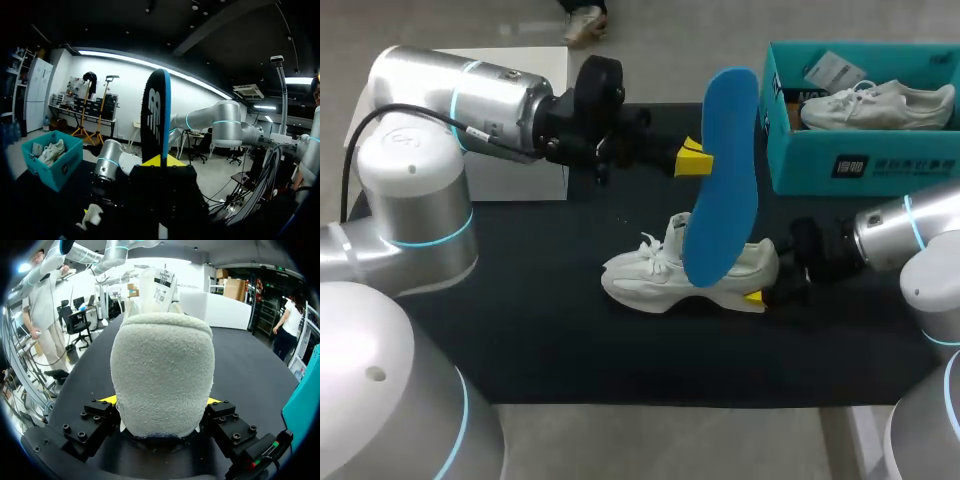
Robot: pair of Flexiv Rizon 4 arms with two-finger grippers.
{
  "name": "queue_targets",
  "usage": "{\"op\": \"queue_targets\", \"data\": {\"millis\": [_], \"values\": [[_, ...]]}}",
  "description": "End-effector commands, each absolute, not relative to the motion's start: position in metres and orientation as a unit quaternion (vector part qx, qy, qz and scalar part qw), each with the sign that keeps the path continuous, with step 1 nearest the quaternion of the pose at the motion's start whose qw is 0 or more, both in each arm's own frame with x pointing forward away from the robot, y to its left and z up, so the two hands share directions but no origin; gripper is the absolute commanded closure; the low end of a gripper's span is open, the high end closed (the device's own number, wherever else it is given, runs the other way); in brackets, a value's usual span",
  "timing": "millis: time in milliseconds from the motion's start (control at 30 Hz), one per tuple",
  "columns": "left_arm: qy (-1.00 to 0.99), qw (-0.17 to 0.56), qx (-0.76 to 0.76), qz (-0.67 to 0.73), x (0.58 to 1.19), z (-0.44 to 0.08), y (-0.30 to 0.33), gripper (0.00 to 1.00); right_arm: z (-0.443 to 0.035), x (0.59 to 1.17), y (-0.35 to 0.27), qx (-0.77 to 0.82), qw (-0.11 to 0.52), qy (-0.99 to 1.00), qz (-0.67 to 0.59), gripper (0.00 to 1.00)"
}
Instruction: Take the shoe out of the shoebox, open the shoe tongue, remove and reinsert the insole, then place the shoe into the shoebox
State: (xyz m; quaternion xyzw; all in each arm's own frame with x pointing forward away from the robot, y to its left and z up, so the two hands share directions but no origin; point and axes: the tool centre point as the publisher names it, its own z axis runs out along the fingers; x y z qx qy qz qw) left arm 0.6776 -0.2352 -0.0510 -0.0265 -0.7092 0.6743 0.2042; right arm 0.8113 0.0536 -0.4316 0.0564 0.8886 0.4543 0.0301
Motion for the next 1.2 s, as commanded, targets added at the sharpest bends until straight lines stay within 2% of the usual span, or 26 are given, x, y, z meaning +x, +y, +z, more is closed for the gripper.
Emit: {"op": "queue_targets", "data": {"millis": [33,200,667,1200], "values": [[-0.699,0.221,0.015,0.680,0.652,-0.052,-0.234,1.00,-0.437,0.810,0.056,0.057,0.031,0.889,0.453,1.00],[-0.684,0.278,0.065,0.671,0.630,-0.053,-0.232,1.00,-0.437,0.810,0.056,0.057,0.031,0.889,0.453,1.00],[-0.647,0.376,0.095,0.657,0.591,-0.030,-0.209,1.00,-0.437,0.810,0.056,0.057,0.031,0.889,0.453,1.00],[-0.611,0.399,0.071,0.680,0.578,-0.012,-0.204,1.00,-0.437,0.810,0.056,0.057,0.031,0.889,0.453,1.00]]}}
